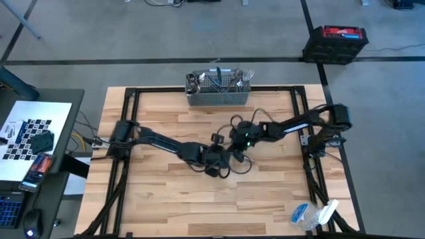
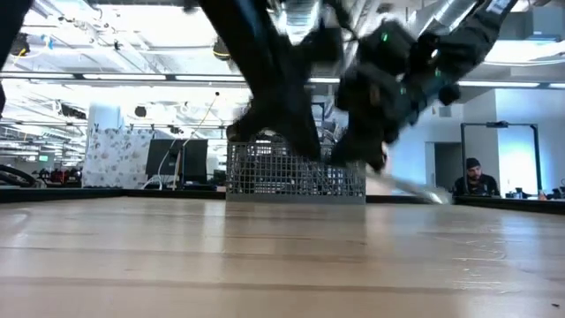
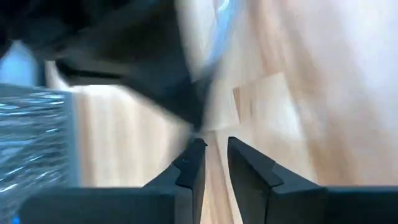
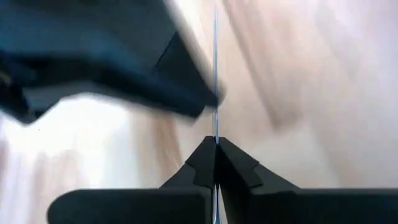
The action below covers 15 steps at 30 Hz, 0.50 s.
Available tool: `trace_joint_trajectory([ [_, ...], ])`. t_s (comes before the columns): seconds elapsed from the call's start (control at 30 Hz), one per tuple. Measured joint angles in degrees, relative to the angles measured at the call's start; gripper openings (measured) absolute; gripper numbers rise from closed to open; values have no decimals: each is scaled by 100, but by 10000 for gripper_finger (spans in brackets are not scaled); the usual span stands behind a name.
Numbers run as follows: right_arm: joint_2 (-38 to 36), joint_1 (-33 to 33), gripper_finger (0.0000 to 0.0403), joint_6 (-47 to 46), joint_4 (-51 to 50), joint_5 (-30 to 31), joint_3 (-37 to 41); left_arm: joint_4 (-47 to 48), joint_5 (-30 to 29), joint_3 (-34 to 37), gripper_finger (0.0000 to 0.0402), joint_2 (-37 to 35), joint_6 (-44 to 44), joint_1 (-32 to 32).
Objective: Sort silverware
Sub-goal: Put the silver table knife into the gray organizer
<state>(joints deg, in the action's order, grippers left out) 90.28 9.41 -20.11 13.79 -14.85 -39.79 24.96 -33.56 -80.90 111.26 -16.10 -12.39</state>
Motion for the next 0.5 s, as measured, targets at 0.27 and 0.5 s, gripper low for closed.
trace_joint_trajectory([
  [0.27,-1508,1431,1,851,841,-11,-485,857,-935,0,53,-1964,419,-218],
  [0.5,-803,2797,1,589,3291,4,-1488,1461,-930,0,53,-3250,971,-45],
])
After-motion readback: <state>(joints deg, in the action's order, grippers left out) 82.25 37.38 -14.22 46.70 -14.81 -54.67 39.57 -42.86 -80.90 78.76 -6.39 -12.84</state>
